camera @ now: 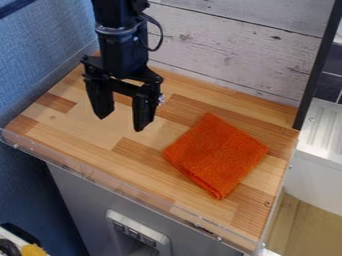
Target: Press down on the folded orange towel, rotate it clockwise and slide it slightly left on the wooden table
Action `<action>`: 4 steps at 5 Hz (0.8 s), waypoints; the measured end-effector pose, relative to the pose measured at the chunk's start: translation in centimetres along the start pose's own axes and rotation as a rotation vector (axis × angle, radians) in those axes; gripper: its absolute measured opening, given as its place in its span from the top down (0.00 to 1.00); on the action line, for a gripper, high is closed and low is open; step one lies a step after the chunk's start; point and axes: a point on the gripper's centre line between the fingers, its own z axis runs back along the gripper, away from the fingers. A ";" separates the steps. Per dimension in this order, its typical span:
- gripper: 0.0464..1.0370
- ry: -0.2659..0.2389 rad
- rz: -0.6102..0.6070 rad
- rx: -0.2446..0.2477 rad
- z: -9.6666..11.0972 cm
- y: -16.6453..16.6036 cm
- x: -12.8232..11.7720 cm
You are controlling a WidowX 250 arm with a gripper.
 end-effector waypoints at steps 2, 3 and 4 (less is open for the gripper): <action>0.04 -0.015 0.192 0.001 -0.3 -2.1 0.8; 0.04 -0.040 0.327 0.000 -0.4 -3.8 2.0; 0.04 -0.064 0.464 -0.005 -0.2 -5.4 3.6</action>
